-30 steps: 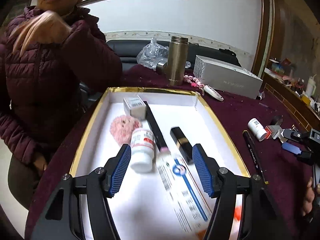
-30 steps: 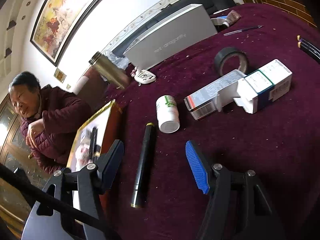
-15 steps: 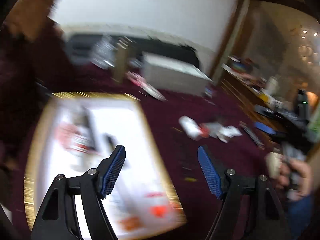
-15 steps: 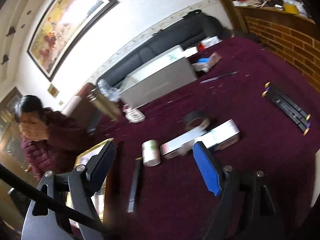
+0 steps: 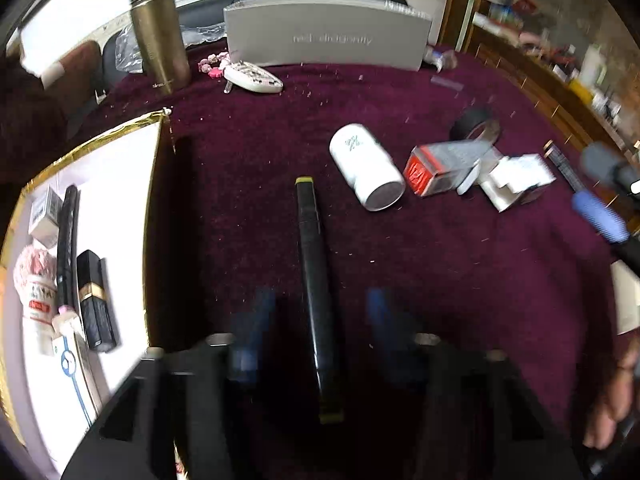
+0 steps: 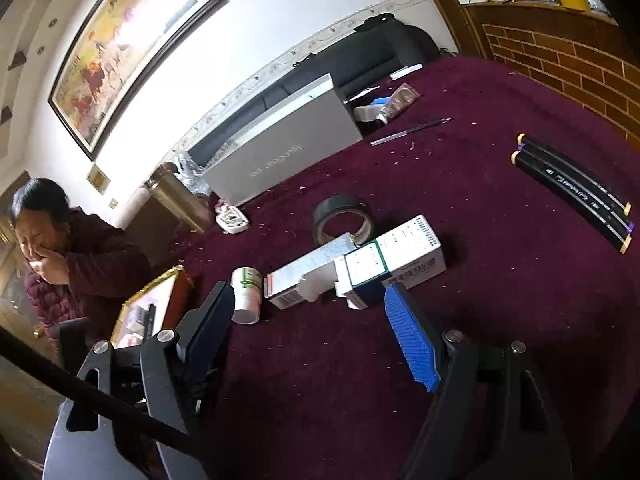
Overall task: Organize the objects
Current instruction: 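Move both open grippers back toward the cluttered items, then grasp a black pen on the cloth with the left gripper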
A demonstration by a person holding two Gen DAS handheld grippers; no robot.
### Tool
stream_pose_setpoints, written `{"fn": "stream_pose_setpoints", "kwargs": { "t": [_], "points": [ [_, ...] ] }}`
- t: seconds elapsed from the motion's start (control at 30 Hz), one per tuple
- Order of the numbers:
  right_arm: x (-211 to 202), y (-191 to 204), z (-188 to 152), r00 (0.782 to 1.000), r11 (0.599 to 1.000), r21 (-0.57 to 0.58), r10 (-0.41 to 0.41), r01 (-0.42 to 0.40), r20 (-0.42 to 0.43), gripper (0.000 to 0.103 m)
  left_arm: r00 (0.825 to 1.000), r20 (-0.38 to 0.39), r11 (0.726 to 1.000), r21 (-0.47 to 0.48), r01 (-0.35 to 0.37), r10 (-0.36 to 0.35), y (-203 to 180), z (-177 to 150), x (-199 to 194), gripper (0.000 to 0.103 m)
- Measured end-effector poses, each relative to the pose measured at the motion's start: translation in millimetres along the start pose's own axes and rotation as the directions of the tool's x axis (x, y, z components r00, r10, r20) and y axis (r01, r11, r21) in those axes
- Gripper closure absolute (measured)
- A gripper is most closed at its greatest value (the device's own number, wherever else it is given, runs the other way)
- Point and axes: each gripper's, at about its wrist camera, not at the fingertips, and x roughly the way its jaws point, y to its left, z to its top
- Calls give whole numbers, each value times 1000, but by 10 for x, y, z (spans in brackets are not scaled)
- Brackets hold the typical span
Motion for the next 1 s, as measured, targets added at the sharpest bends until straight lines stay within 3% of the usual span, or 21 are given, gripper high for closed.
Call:
{"fn": "stream_pose_setpoints", "kwargs": {
  "t": [0.07, 0.17, 0.33, 0.47, 0.57, 0.7, 0.77, 0.8, 0.83, 0.97, 1.0],
  "points": [
    [27, 8, -5, 1000, 1000, 3, 10, -10, -10, 24, 999, 19, 999, 16, -32, 31, -31, -21, 29, 91],
    [46, 69, -29, 1000, 1000, -19, 19, -20, -20, 24, 999, 43, 999, 26, -32, 30, -56, -63, 17, 92],
    [176, 178, -104, 993, 996, -51, 75, -80, -89, 24, 994, 79, 997, -17, 80, -78, 12, -224, -150, 92],
    [437, 272, -253, 963, 985, -14, 165, -171, -212, 24, 984, 135, 993, 2, 115, -114, -51, -310, -397, 92],
    [590, 313, -362, 915, 955, 69, 297, -290, -273, 24, 976, 158, 989, 40, 144, -148, -157, -380, -542, 92],
    [681, 313, -452, 885, 935, 107, 354, -337, -302, 49, 967, 175, 983, 62, 175, -183, -209, -459, -665, 92],
    [730, 320, -493, 843, 903, 154, 431, -402, -324, 59, 963, 180, 979, 57, 193, -201, -187, -490, -721, 92],
    [752, 332, -515, 820, 884, 175, 467, -433, -331, 60, 961, 179, 977, 58, 205, -213, -172, -500, -738, 92],
    [766, 361, -536, 810, 878, 176, 479, -445, -338, 60, 958, 185, 975, 56, 214, -221, -144, -520, -772, 92],
    [718, 597, -618, 805, 879, 98, 467, -466, -366, 79, 958, 199, 978, 43, 202, -207, -9, -617, -876, 92],
    [676, 670, -633, 810, 880, 78, 464, -469, -358, 79, 958, 200, 978, 34, 203, -206, 52, -635, -887, 92]
  ]
}}
